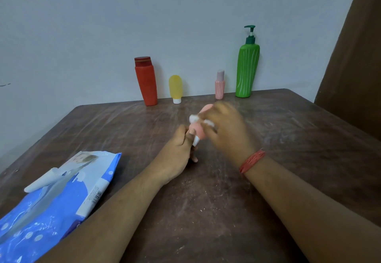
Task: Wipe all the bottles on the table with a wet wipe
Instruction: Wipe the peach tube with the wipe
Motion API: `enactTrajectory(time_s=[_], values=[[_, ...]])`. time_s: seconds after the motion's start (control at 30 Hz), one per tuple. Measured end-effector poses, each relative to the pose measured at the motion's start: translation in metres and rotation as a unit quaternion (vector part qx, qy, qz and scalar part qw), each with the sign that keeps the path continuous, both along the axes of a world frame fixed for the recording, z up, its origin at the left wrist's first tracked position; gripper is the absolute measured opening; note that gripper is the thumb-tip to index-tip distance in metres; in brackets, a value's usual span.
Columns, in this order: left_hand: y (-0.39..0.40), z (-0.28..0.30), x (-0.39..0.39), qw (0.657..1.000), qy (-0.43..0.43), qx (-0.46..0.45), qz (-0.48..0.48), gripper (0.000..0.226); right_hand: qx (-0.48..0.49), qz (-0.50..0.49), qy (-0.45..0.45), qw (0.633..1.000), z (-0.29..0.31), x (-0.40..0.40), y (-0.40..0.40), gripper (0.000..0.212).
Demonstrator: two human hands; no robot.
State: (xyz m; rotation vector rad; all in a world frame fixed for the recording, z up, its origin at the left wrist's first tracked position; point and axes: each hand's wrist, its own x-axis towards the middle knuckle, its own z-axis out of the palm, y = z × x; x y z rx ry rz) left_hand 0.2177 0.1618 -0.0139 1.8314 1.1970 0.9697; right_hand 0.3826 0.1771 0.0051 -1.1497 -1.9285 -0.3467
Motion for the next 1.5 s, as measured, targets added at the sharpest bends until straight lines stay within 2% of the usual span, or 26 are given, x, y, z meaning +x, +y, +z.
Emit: enactTrajectory(time_s=[0.07,0.2,0.33,0.43,0.5,0.63,0.77,0.9,0.93,1.07,1.13,1.17,1.3,1.33,1.43,1.5], values=[[-0.001,0.000,-0.001,1.000,-0.021,-0.006,0.001,0.032,-0.001,0.034,-0.050,0.998,-0.003,-0.003,-0.003,0.015],[0.000,-0.002,-0.002,1.000,0.011,0.000,-0.013,0.021,0.001,-0.011,0.014,1.000,0.001,0.005,0.001,0.015],[0.000,0.000,-0.003,1.000,0.004,-0.007,-0.019,0.022,-0.006,0.057,-0.068,0.996,-0.003,-0.002,-0.001,0.013],[0.000,0.001,-0.002,0.999,0.043,-0.004,-0.013,0.021,0.007,-0.023,0.003,1.000,0.003,0.013,0.007,0.008],[-0.001,0.001,-0.002,0.999,0.053,-0.004,-0.013,0.021,0.007,-0.037,0.029,0.999,0.004,0.014,0.006,0.006],[-0.002,0.003,-0.002,1.000,0.016,-0.005,-0.012,0.019,-0.011,0.055,-0.074,0.996,-0.001,0.000,-0.001,0.006],[0.000,0.001,-0.002,0.998,0.063,-0.008,-0.014,0.017,0.004,-0.019,0.023,1.000,0.004,0.012,0.006,0.007],[-0.001,0.003,-0.001,0.999,0.026,-0.009,-0.019,0.015,-0.030,0.084,-0.086,0.992,0.001,0.002,-0.002,0.011],[-0.001,0.003,-0.001,0.999,0.036,-0.008,-0.016,0.014,-0.028,0.074,-0.088,0.993,0.002,0.004,-0.001,0.011],[-0.001,0.004,-0.001,0.997,0.077,-0.003,-0.006,0.011,-0.001,-0.059,0.029,0.998,0.006,0.023,0.012,0.011],[0.000,0.004,-0.001,0.998,0.056,-0.005,0.001,0.011,0.001,-0.075,0.046,0.996,0.005,0.023,0.012,0.012],[0.001,0.003,-0.002,0.999,0.034,-0.012,0.005,0.013,-0.001,-0.052,0.043,0.998,0.004,0.019,0.010,0.013],[0.003,0.001,-0.005,0.990,-0.124,-0.068,-0.004,0.022,-0.014,0.073,-0.073,0.995,-0.002,0.003,0.002,0.012],[0.003,0.001,-0.005,0.983,-0.166,-0.083,-0.010,0.023,-0.008,0.071,-0.073,0.995,-0.002,0.004,0.004,0.011],[0.002,0.003,-0.004,0.957,-0.263,-0.121,-0.022,0.023,0.018,0.031,0.003,0.999,-0.003,0.007,0.004,0.008],[0.002,0.004,-0.005,0.940,-0.308,-0.139,-0.040,0.023,0.027,0.043,-0.010,0.999,-0.005,0.001,0.000,0.007]])
